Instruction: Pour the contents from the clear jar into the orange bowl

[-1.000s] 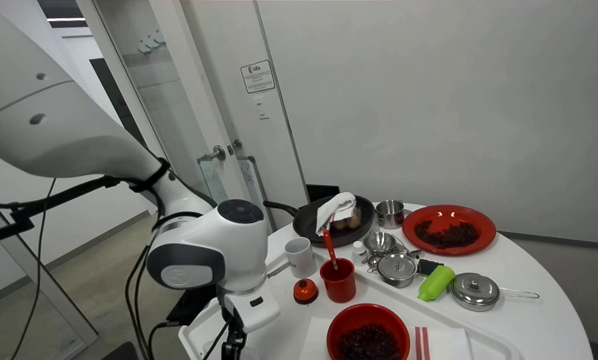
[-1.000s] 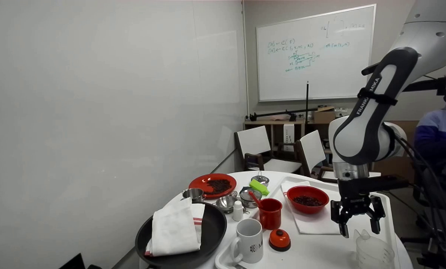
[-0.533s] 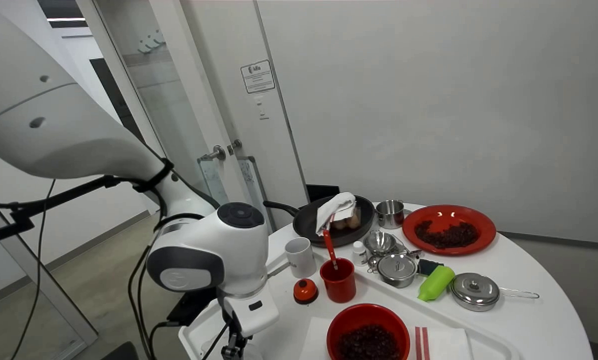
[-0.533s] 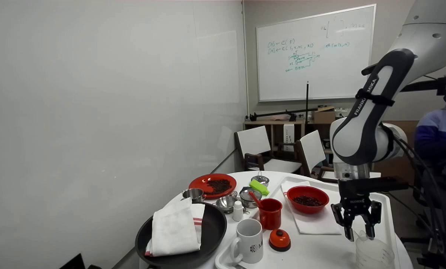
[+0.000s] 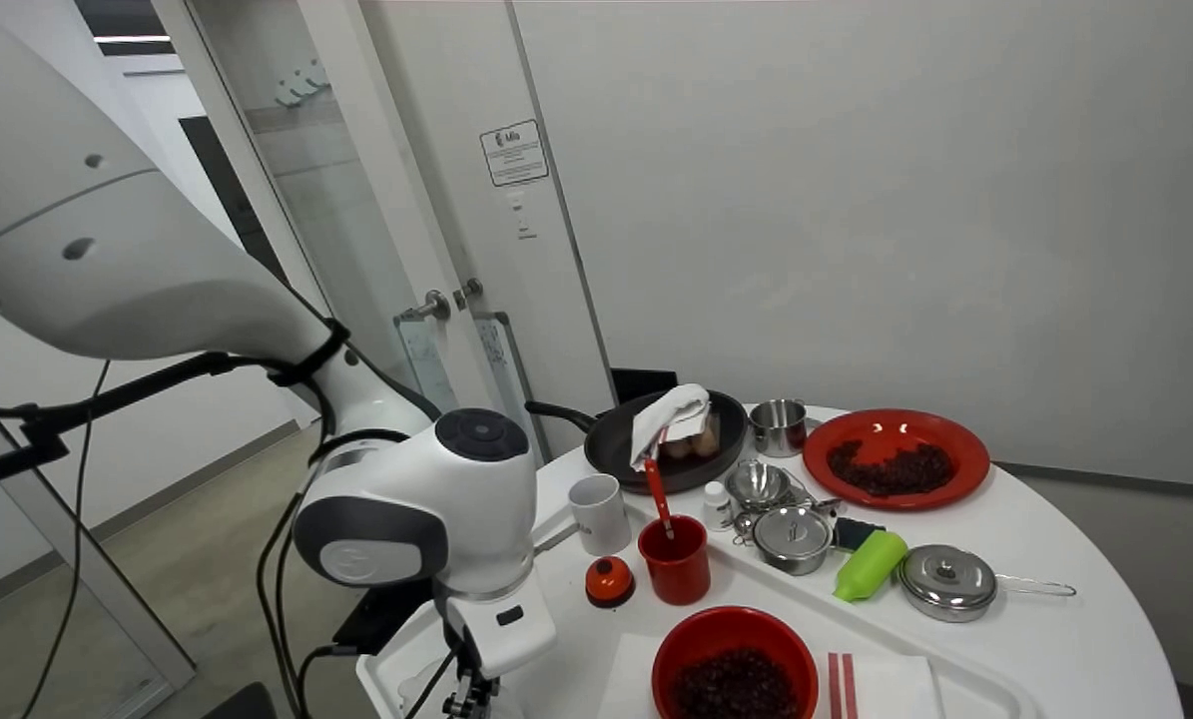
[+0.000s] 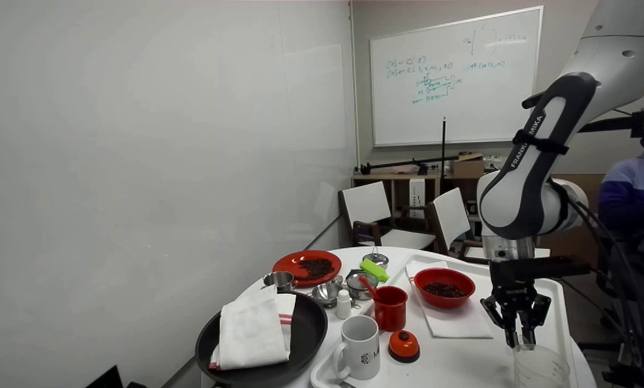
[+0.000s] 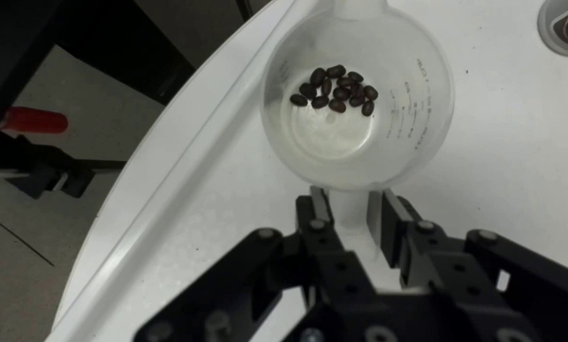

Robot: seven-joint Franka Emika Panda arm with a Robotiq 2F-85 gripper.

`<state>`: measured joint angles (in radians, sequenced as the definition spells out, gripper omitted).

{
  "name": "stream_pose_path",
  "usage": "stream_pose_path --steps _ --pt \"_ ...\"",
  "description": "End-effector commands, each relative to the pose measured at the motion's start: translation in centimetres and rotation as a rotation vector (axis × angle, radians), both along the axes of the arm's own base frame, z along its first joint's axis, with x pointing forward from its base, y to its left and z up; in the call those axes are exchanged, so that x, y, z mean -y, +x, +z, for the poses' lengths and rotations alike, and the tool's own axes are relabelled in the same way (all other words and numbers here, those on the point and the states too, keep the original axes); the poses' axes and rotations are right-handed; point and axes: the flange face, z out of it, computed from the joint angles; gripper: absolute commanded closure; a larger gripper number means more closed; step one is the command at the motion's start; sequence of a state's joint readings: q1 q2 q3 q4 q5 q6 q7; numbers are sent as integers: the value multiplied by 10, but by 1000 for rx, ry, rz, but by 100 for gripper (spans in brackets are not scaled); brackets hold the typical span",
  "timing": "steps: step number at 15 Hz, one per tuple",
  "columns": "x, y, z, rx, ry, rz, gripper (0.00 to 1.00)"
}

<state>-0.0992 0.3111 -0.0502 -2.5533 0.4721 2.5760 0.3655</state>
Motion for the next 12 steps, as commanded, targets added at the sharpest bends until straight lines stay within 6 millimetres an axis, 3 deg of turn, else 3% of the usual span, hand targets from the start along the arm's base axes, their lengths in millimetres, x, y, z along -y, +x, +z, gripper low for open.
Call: stream_pose_path --steps 1,5,12 --pt "6 0 4 30 9 4 89" --pt "21 14 34 98 -17 42 88" --pt "38 58 118 262 -108 158 89"
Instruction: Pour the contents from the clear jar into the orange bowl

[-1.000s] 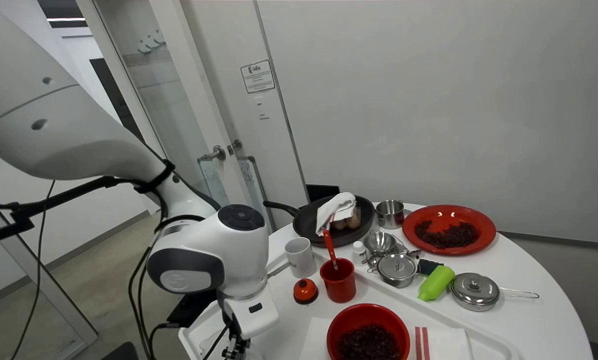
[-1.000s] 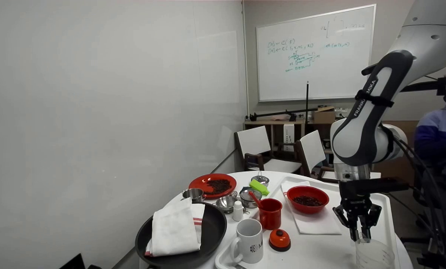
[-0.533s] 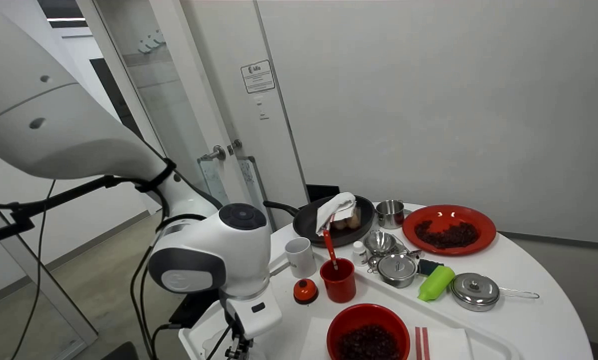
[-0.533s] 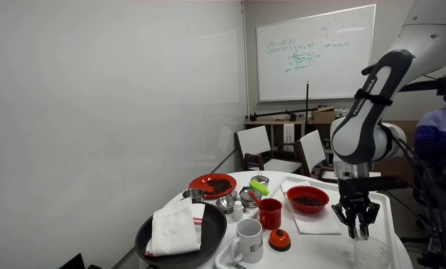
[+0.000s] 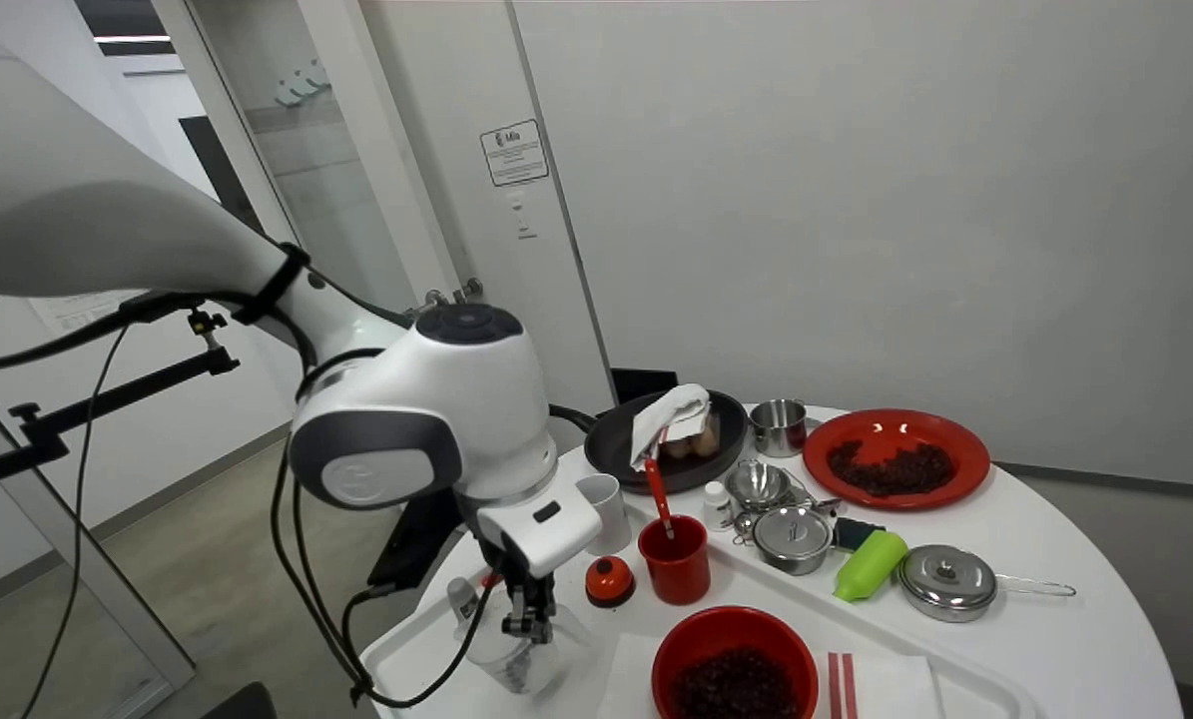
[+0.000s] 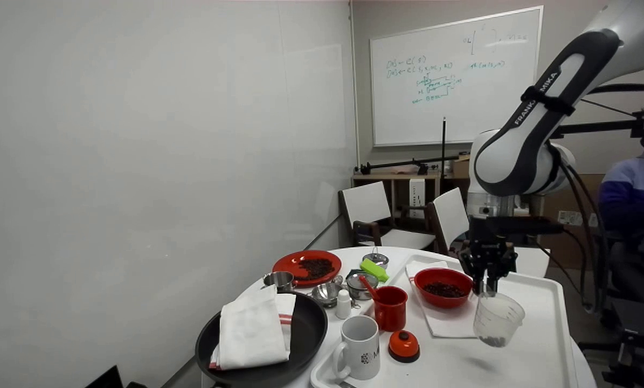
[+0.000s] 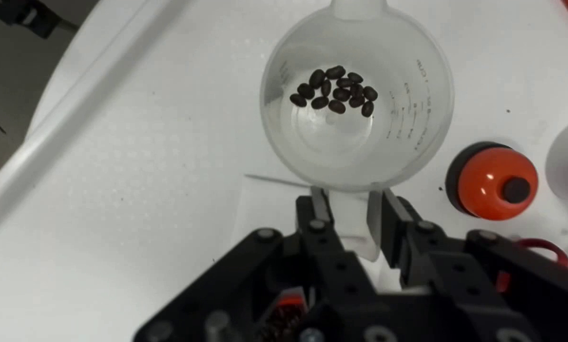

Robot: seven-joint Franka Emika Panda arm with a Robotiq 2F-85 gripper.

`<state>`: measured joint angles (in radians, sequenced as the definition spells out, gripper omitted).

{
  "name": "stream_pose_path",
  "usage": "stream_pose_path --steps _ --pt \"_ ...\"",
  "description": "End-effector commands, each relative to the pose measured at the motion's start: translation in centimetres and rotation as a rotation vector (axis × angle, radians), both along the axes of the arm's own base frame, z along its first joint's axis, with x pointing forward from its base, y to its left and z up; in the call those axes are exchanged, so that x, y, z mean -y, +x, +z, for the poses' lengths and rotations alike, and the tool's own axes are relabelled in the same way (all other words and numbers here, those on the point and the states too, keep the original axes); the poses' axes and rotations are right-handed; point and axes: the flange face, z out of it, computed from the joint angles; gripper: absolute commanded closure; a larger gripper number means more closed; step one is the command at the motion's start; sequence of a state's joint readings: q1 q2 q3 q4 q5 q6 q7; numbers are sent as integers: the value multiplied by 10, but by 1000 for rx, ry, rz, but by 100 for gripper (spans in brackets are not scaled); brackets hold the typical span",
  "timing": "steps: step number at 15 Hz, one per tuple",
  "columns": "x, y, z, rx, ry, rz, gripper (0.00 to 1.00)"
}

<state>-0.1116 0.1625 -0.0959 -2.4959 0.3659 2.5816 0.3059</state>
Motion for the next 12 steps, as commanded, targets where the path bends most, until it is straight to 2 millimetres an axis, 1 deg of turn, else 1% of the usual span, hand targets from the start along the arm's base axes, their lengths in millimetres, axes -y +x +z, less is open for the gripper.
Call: stream_pose_path --steps 1,3,5,8,11,12 --pt "10 18 47 69 -63 76 89" --pt "19 32 69 85 -124 134 89" --pt "27 46 85 82 -177 206 89" --pt "41 72 103 47 -240 283 89" --pt "47 98 121 20 -267 346 89" --pt "49 107 124 13 -277 357 89"
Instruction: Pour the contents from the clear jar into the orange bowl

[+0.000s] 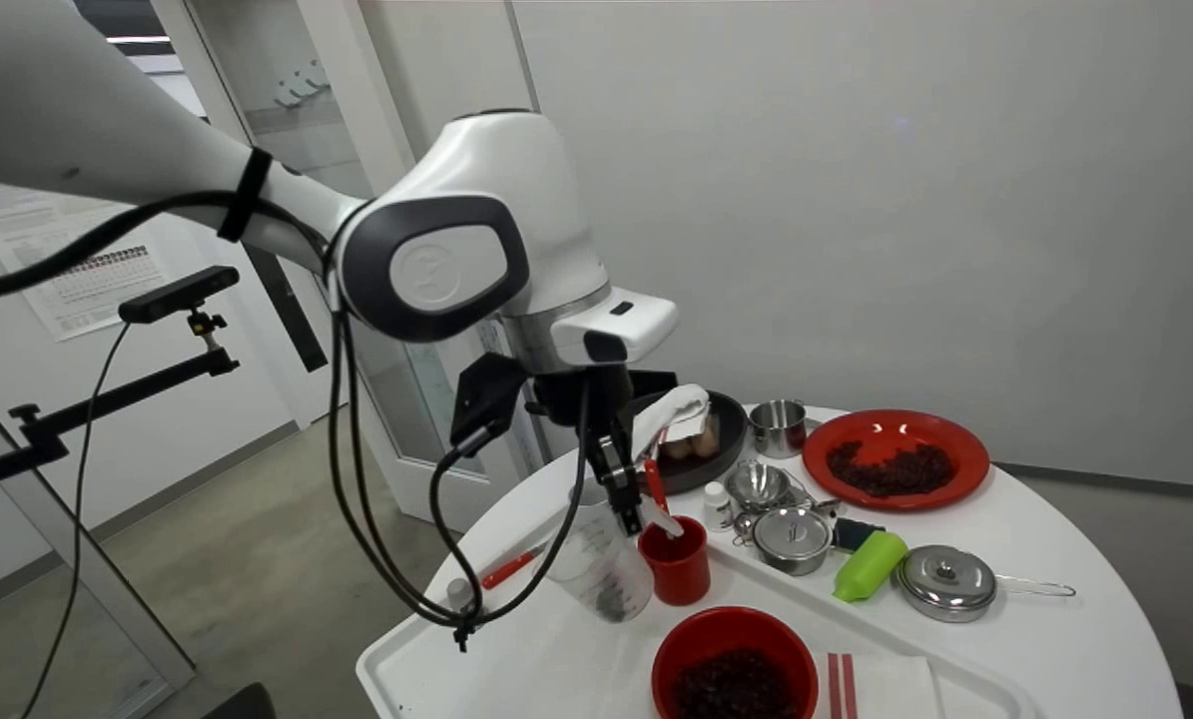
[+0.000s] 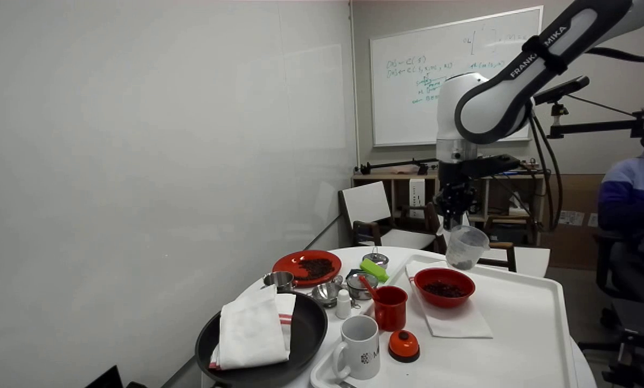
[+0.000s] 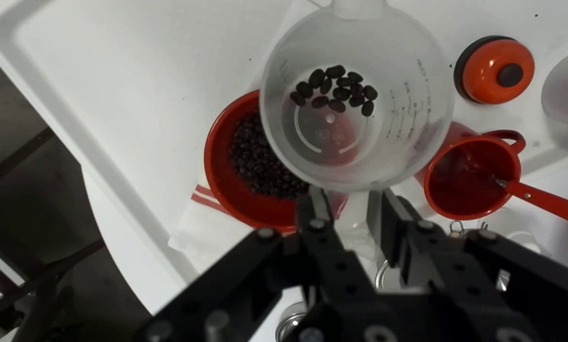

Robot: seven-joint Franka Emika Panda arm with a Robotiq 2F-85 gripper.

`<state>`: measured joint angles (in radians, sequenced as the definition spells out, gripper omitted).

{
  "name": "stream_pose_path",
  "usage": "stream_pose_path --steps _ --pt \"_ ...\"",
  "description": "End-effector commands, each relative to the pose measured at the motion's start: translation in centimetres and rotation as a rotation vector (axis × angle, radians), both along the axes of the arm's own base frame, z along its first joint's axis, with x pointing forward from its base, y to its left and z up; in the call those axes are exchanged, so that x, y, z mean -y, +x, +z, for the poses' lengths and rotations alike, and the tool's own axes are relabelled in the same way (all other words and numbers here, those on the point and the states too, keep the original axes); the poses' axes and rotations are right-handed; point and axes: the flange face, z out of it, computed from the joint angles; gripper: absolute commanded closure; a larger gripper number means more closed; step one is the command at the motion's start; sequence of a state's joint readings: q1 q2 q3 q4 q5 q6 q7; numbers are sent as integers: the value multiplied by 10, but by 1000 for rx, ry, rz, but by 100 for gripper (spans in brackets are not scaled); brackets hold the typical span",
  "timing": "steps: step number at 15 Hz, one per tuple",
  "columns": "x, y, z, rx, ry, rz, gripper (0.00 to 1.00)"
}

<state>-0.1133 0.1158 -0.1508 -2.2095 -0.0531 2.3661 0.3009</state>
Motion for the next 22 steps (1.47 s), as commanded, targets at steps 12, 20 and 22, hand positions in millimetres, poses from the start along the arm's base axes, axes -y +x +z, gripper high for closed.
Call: stream_pose_path --steps 12,20,22 --pt "110 76 -19 -63 -139 -233 89" --pt "82 78 -17 30 -412 -322 89" --pt "61 82 -16 62 -513 -303 89"
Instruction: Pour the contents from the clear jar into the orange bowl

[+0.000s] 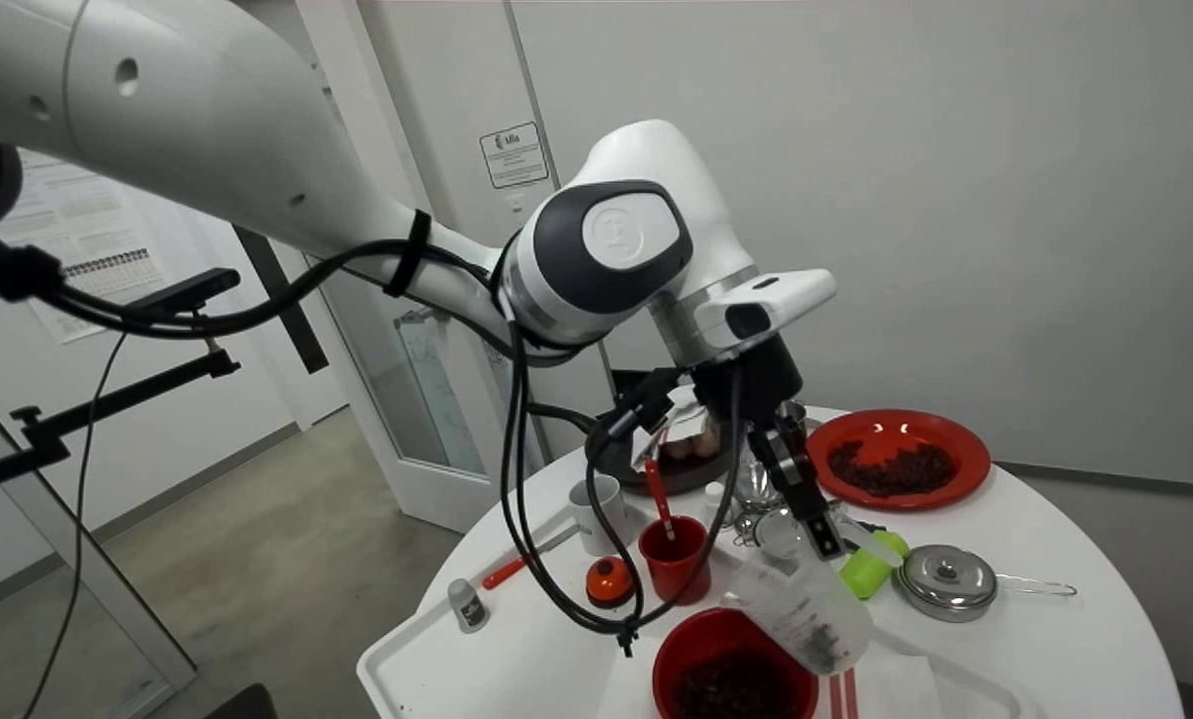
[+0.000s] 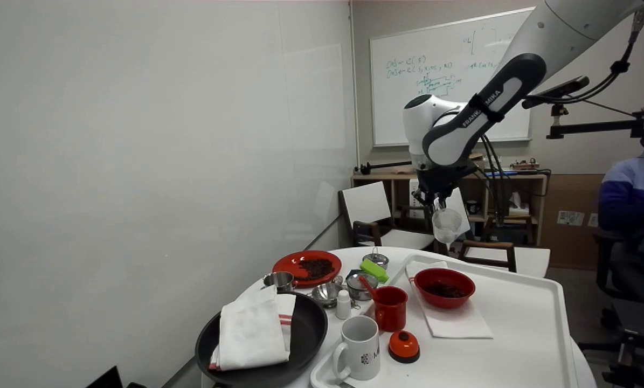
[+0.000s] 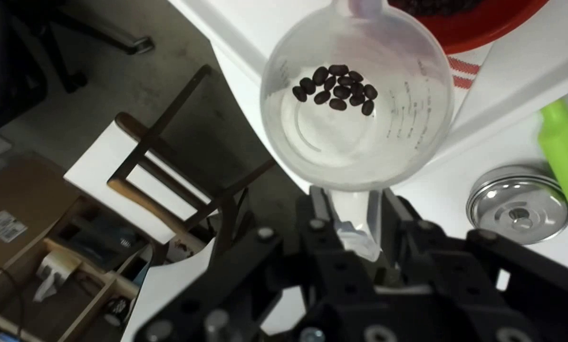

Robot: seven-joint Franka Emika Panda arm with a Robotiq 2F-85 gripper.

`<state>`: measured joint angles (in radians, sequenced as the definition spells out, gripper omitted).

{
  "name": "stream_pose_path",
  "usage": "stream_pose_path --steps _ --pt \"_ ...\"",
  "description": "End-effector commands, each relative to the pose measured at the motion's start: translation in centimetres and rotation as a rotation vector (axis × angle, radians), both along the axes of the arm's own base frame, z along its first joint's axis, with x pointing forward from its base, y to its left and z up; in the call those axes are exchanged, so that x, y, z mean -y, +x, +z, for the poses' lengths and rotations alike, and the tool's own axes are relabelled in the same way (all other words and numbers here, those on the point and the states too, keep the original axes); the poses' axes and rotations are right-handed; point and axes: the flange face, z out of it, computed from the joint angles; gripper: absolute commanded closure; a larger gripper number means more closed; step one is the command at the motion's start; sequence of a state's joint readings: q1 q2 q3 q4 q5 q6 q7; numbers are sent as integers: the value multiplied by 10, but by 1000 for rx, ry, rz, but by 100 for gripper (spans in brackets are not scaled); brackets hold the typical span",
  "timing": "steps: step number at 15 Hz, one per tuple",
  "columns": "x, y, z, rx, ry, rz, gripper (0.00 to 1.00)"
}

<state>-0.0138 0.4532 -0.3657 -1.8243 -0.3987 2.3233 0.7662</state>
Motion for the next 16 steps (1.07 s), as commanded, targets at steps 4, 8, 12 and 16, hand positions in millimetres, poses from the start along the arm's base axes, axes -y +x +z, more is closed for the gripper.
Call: stream_pose_path --steps 4,8,12,16 --pt "-73 0 -1 27 -315 45 89" --pt "-108 -7 -13 -6 -494 42 89" --pt "-137 -18 -28 -53 -633 57 89" --pt "-164 -25 -40 -53 -754 122 89"
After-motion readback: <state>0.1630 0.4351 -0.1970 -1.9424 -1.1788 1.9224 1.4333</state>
